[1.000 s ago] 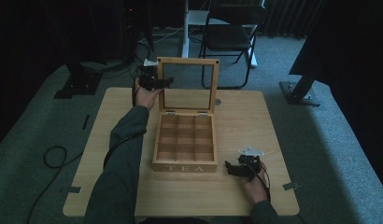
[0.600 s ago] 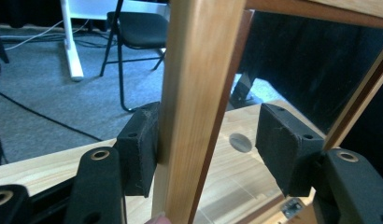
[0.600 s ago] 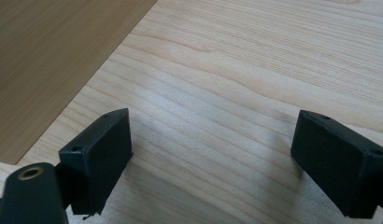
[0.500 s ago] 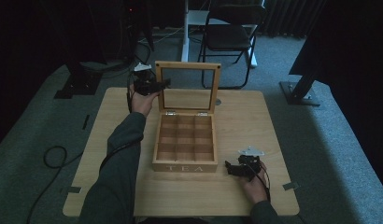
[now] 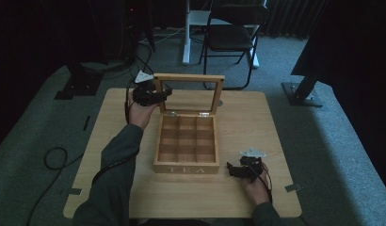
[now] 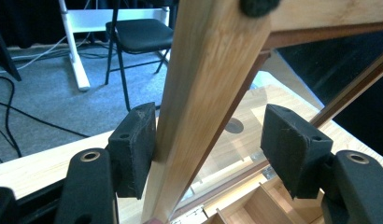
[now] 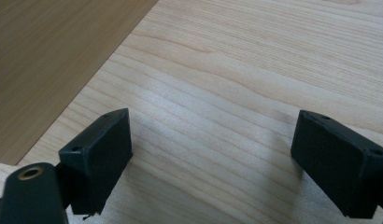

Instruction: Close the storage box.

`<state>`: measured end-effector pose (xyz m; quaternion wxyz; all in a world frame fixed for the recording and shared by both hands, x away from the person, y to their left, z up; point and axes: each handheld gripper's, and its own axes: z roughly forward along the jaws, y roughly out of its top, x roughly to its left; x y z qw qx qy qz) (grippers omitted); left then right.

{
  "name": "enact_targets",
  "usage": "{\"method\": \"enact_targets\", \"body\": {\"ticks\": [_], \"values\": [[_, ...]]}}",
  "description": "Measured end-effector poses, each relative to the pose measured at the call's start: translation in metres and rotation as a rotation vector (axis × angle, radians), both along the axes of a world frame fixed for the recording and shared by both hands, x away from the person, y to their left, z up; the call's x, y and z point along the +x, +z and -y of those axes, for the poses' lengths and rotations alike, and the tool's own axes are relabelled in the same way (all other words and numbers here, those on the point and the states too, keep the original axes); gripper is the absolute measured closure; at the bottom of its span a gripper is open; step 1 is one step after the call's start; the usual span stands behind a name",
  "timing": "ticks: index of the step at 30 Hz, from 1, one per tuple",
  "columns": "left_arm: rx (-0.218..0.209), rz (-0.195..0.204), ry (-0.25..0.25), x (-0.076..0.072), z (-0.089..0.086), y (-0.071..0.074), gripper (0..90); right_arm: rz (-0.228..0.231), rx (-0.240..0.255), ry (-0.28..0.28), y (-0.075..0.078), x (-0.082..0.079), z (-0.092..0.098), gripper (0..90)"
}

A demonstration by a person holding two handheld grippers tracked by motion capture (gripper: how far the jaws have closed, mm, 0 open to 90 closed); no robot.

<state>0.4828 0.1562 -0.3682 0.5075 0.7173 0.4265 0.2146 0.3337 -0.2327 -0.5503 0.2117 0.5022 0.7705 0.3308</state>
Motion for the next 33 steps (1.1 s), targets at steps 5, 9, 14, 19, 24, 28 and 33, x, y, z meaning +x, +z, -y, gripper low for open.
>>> {"method": "enact_targets", "body": {"ticks": [5,9,14,19,24,28,33], "values": [[0.019,0.028,0.021,-0.013,0.002,0.003,36.7,0.0,0.0,0.0,0.0,0.0,0.0,12.0],[0.021,0.042,0.026,-0.019,0.002,0.005,36.7,0.001,-0.001,0.0,0.0,0.0,0.0,12.0],[0.018,0.055,0.046,-0.03,0.002,0.011,36.5,0.0,0.0,0.0,0.0,0.0,0.0,12.0],[0.019,0.072,0.027,-0.038,0.002,0.019,35.8,0.0,0.0,0.0,0.0,0.0,0.0,12.0],[0.04,0.082,0.019,-0.044,0.005,0.021,33.7,0.002,-0.001,0.001,0.0,0.0,0.0,12.0],[0.049,0.08,0.015,-0.049,0.005,0.021,33.7,0.002,-0.001,0.0,0.0,0.0,0.0,12.0],[0.066,0.071,0.011,-0.056,0.005,0.02,33.3,0.002,-0.001,0.001,0.0,0.0,0.0,12.0]]}}
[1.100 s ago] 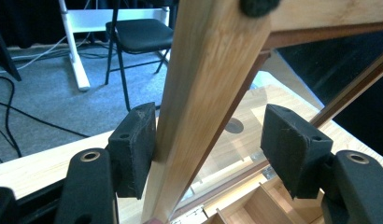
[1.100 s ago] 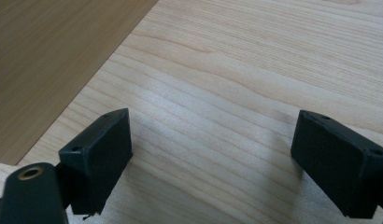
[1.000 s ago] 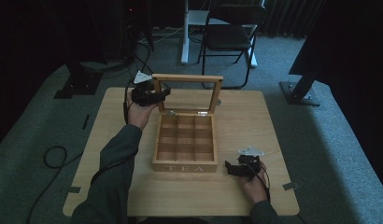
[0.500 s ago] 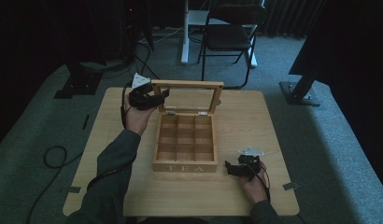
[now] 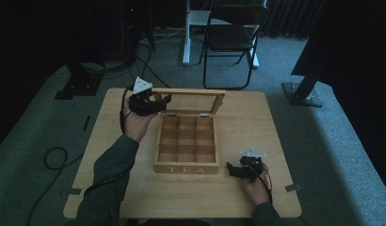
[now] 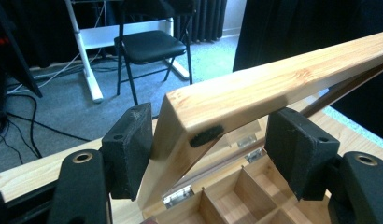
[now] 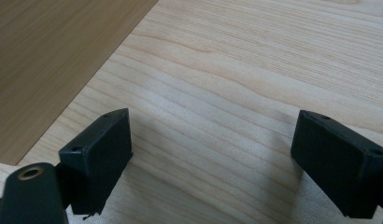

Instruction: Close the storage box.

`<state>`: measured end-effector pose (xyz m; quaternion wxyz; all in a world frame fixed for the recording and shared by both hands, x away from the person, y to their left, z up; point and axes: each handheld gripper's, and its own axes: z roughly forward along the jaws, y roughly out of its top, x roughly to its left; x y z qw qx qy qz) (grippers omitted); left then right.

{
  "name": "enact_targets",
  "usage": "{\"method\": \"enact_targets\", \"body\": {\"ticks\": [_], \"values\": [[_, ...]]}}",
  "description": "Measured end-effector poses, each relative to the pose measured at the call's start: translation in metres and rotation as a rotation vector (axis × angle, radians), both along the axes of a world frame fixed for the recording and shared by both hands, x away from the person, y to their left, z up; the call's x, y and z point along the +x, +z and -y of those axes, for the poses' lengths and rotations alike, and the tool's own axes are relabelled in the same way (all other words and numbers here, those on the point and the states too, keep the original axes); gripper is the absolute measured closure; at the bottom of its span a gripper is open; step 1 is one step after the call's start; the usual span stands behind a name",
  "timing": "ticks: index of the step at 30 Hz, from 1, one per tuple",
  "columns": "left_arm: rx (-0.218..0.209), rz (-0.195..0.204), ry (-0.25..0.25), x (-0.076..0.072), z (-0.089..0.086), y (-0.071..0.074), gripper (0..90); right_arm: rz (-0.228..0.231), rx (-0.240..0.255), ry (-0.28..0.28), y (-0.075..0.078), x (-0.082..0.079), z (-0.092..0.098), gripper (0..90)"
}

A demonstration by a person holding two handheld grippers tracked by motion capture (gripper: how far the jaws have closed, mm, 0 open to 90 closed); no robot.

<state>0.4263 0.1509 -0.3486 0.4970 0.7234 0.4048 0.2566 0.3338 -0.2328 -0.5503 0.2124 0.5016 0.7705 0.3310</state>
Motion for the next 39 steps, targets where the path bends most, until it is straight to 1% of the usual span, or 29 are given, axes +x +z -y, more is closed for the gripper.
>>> {"method": "enact_targets", "body": {"ticks": [3,5,13,18,20,26,31,35,39], "values": [[0.012,-0.001,-0.003,-0.003,0.0,0.0,33.3,0.0,0.0,-0.001,0.0,0.0,0.0,12.0],[0.022,0.009,0.0,-0.006,0.001,-0.001,33.4,0.001,-0.001,0.0,0.0,0.0,0.0,12.0],[0.023,0.029,0.019,-0.017,0.002,-0.007,32.7,0.0,0.0,0.0,0.0,0.0,0.0,12.0],[0.026,0.026,0.032,-0.022,0.003,-0.01,31.4,0.0,0.001,0.0,0.0,0.0,0.0,12.0],[0.026,0.027,0.034,-0.024,0.003,-0.011,31.2,0.0,0.0,0.0,0.0,0.0,0.0,12.0],[0.005,0.022,0.031,-0.031,0.001,-0.017,30.1,0.0,0.0,0.001,0.0,0.0,0.0,12.0],[0.023,0.021,0.033,-0.039,0.002,-0.021,29.4,0.0,0.0,0.001,0.0,0.0,0.0,12.0],[0.054,0.034,0.041,-0.046,0.004,-0.025,29.3,0.0,0.0,0.0,0.0,0.0,0.0,12.0],[0.075,0.042,0.049,-0.052,0.006,-0.029,29.1,0.0,0.0,0.0,0.0,0.0,0.0,12.0]]}}
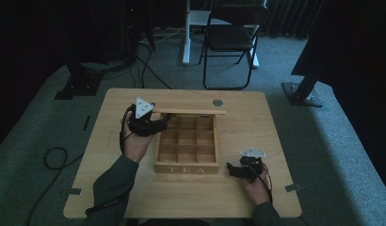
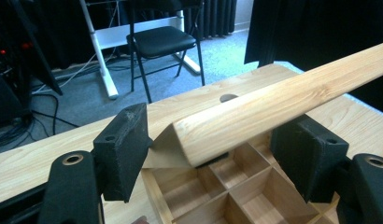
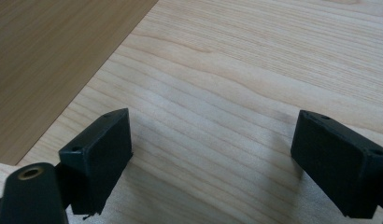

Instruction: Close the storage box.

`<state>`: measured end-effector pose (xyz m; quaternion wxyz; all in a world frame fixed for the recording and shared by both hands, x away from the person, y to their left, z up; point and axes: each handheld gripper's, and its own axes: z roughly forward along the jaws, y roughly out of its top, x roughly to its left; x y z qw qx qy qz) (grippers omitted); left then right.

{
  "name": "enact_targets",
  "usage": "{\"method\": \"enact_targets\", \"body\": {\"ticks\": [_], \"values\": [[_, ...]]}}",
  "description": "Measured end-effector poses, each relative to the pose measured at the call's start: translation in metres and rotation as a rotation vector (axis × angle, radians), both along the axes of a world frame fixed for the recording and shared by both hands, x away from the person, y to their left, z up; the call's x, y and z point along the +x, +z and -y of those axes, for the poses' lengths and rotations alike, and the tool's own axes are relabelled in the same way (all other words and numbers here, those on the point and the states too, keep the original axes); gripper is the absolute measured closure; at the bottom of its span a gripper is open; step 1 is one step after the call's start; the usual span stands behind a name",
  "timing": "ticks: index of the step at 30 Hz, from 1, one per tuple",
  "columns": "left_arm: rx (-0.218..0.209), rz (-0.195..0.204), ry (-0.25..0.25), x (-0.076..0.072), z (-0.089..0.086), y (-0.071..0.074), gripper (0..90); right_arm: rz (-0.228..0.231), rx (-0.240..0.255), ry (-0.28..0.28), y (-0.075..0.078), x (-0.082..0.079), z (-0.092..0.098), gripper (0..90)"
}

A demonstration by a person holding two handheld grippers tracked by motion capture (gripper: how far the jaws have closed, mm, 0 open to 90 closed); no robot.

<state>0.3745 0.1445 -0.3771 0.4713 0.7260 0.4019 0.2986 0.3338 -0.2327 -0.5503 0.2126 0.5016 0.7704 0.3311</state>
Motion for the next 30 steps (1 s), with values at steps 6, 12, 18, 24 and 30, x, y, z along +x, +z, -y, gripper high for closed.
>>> {"method": "enact_targets", "body": {"ticks": [6,12,18,24,30], "values": [[-0.003,-0.004,0.025,-0.004,0.002,-0.001,28.6,0.0,0.0,0.0,0.0,0.0,0.0,12.1],[-0.025,-0.018,0.021,-0.005,0.0,-0.003,28.1,0.0,0.0,0.0,0.0,0.0,0.0,12.0],[-0.044,-0.034,0.02,-0.009,-0.001,-0.005,27.5,-0.002,0.002,-0.001,0.0,0.0,0.0,12.1],[-0.059,-0.051,0.019,-0.013,-0.003,-0.007,27.5,-0.001,0.001,-0.001,0.0,0.0,0.0,12.0],[-0.058,-0.054,0.017,-0.016,-0.003,-0.01,27.5,-0.001,0.001,0.0,0.0,0.0,0.0,12.0]]}}
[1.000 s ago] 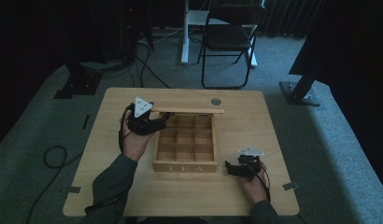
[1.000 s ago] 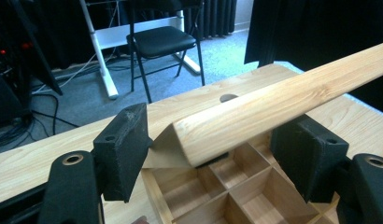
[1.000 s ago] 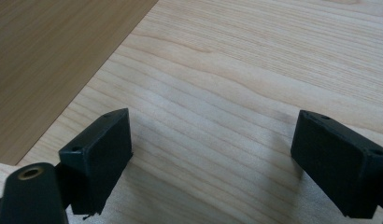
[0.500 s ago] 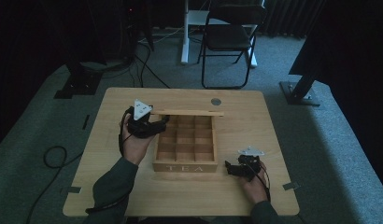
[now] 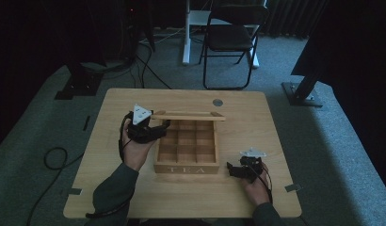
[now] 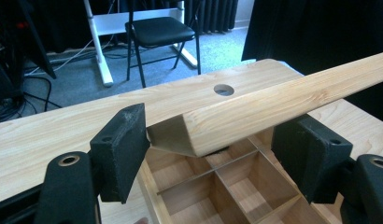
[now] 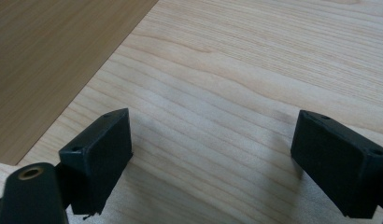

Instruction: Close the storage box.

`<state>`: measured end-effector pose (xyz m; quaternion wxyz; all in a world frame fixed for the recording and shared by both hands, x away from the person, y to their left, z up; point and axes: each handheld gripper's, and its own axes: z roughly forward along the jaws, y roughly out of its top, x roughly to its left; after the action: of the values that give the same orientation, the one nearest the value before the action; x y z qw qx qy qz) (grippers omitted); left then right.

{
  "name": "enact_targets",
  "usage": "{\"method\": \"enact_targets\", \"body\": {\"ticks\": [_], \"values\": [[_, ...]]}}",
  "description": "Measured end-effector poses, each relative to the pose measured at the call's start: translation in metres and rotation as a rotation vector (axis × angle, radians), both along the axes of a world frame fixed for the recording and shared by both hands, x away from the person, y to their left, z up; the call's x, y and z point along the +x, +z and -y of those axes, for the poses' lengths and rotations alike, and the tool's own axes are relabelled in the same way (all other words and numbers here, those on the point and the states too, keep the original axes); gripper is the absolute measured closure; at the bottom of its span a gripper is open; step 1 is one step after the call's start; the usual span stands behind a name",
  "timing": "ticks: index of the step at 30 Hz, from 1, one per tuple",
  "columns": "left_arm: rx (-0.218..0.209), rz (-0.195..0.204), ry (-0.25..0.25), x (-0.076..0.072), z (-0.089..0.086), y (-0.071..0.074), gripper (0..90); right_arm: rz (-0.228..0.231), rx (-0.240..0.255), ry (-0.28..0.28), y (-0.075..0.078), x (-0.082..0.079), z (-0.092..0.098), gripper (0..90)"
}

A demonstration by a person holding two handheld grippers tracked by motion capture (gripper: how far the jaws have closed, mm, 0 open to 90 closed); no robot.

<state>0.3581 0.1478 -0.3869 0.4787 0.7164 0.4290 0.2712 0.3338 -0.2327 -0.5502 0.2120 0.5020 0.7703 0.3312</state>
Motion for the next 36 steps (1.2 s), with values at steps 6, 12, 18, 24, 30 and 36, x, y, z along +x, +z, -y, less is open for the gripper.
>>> {"method": "enact_targets", "body": {"ticks": [6,12,18,24,30,36], "values": [[-0.011,-0.009,-0.007,-0.004,-0.002,-0.003,27.5,0.0,0.0,-0.001,0.0,-0.001,0.0,12.1],[-0.009,-0.009,-0.008,-0.008,-0.002,-0.006,27.6,0.0,-0.001,0.004,0.0,-0.002,-0.001,12.1],[-0.009,-0.01,-0.014,-0.011,-0.003,-0.01,27.5,0.0,-0.001,0.007,0.0,-0.002,-0.001,12.1],[-0.012,-0.018,-0.021,-0.015,-0.004,-0.015,27.5,-0.001,-0.002,0.007,0.0,-0.002,-0.001,12.0],[-0.009,-0.023,-0.026,-0.018,-0.004,-0.02,27.3,0.0,-0.002,0.01,0.0,-0.002,-0.001,12.0],[-0.011,-0.023,-0.027,-0.021,-0.005,-0.022,27.3,-0.001,0.0,0.011,0.0,-0.002,-0.001,12.1]]}}
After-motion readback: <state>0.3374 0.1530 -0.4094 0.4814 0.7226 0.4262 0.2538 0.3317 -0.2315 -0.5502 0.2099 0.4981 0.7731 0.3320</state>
